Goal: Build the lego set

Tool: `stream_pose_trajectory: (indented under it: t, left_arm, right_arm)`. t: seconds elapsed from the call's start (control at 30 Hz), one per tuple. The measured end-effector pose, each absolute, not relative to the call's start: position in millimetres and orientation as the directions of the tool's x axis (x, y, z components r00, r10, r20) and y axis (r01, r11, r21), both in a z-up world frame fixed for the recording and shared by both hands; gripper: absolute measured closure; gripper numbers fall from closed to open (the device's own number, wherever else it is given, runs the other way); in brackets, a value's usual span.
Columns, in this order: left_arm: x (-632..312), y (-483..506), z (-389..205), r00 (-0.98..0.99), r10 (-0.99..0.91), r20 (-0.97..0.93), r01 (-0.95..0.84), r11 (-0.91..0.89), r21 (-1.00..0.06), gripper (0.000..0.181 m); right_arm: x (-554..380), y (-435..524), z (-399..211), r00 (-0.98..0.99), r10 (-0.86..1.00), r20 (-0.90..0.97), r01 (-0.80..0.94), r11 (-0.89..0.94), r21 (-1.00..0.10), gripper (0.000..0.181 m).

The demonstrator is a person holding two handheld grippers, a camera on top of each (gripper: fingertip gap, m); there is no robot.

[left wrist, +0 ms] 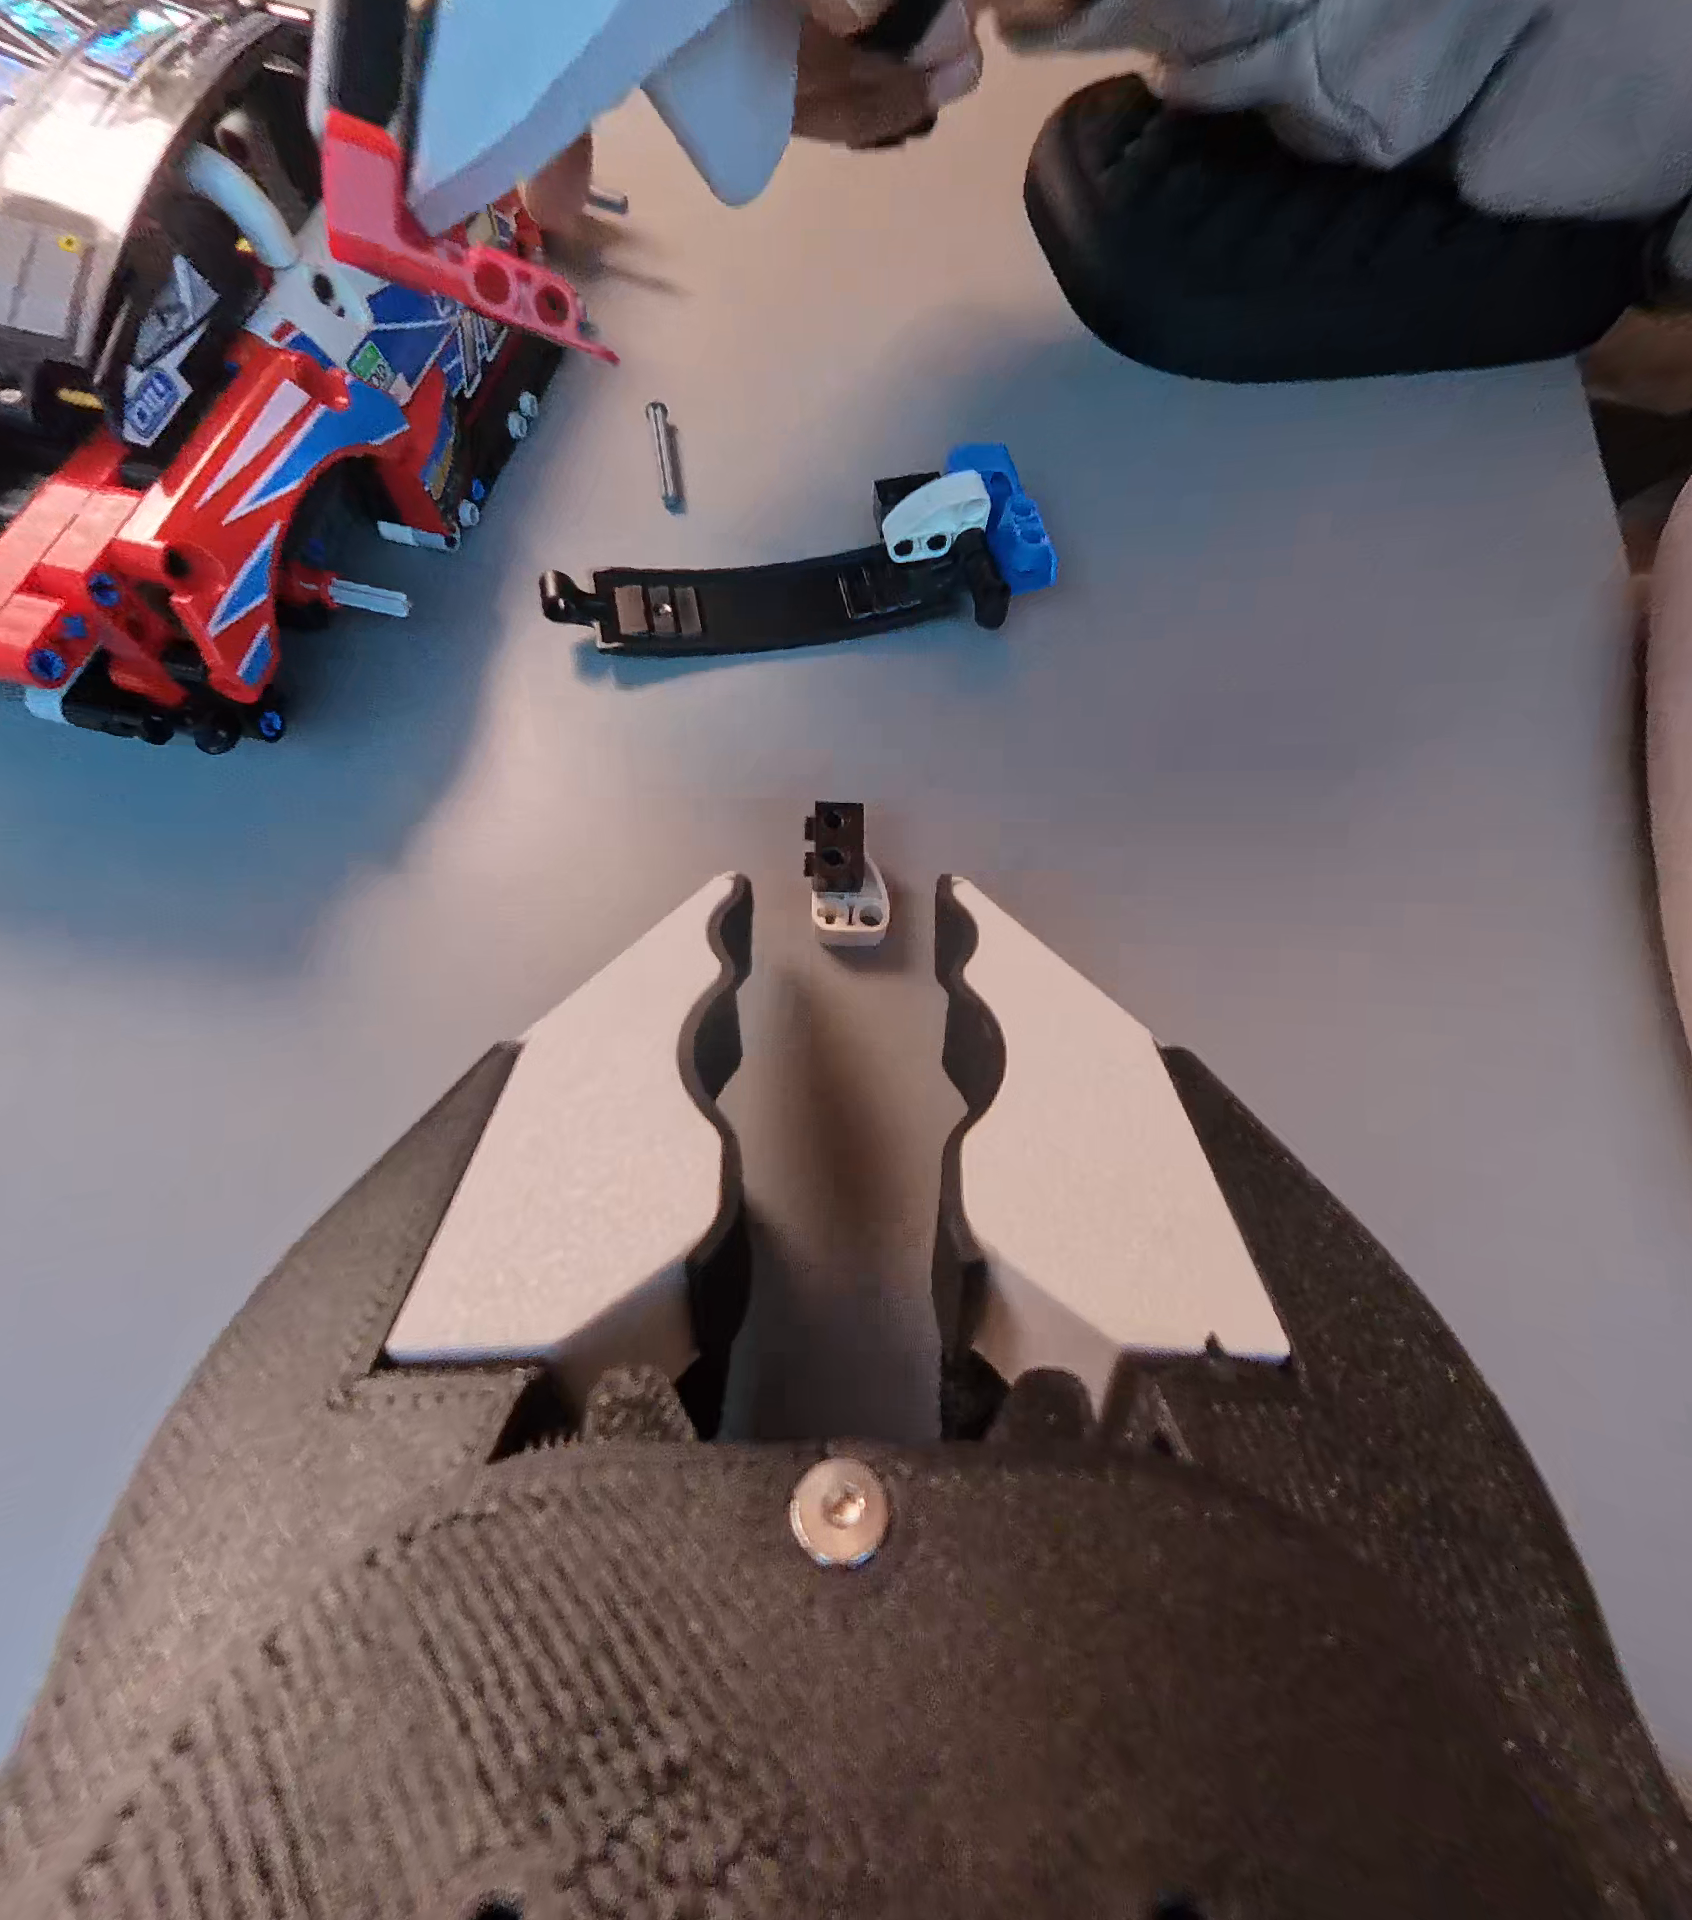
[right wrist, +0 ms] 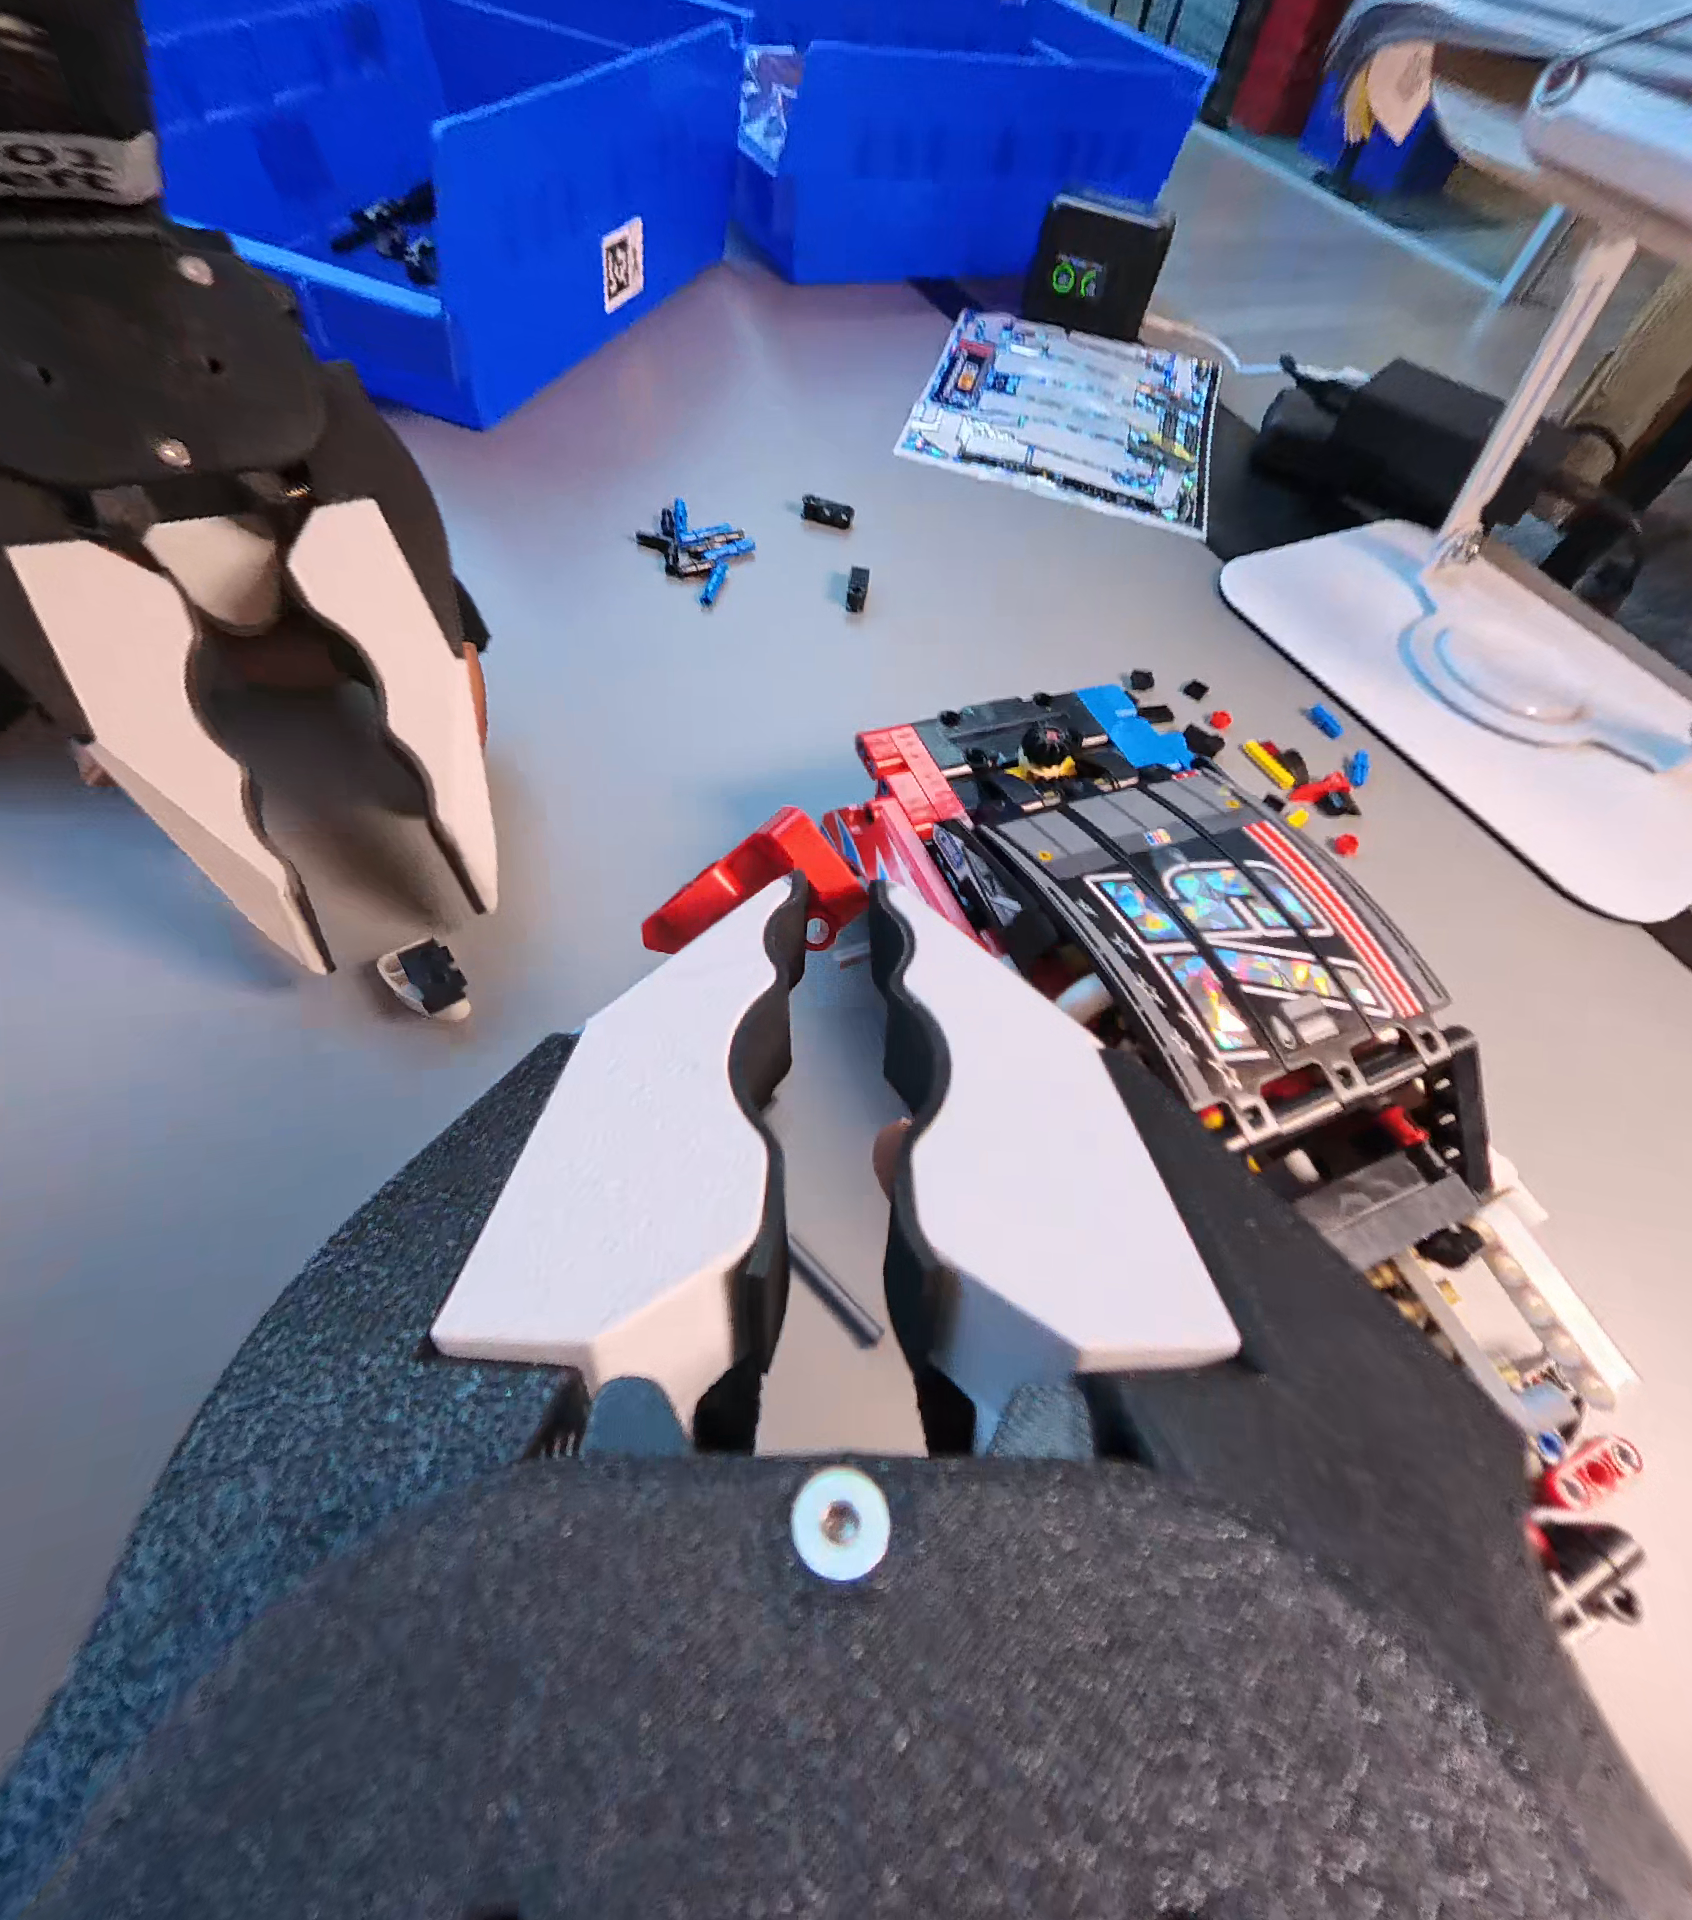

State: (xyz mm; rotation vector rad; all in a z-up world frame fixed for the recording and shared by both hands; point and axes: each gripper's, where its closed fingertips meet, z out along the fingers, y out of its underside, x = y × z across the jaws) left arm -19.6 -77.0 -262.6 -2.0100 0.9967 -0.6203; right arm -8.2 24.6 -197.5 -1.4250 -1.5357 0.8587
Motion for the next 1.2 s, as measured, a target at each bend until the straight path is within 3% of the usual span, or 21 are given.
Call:
stream_pose_trajectory:
  t: [0.4,0.57,0.87,0.97,1.13,1.2]
  left_arm:
    - [-21,-51,-200,0.631,-0.721,0.288,0.025,-0.352,-0.936,0.153]
    - [-18,-54,-194,0.605,-0.742,0.29,0.043,-0.332,-0.942,0.165]
    - [-26,-53,-182,0.628,-0.732,0.266,0.079,-0.28,-0.957,0.169]
    - [-32,-52,-181,0.653,-0.719,0.237,0.065,-0.259,-0.964,0.174]
    - [-34,-53,-178,0.643,-0.729,0.234,0.071,-0.248,-0.966,0.175]
    - [-34,-54,-178,0.642,-0.734,0.222,0.061,-0.239,-0.969,0.175]
  right_arm:
    - [-38,-39,-184,-0.05,0.958,0.283,0.215,0.287,-0.934,0.172]
    - [-36,-41,-179,-0.016,0.936,0.352,0.182,0.349,-0.919,0.172]
    - [-30,-40,-170,0.008,0.933,0.36,0.121,0.356,-0.927,0.173]
    - [-27,-41,-161,0.025,0.919,0.393,0.072,0.39,-0.918,0.181]
    - [-27,-49,-164,-0.008,0.895,0.447,0.067,0.446,-0.892,0.181]
    - [-26,-52,-161,-0.033,0.903,0.428,0.044,0.429,-0.902,0.174]
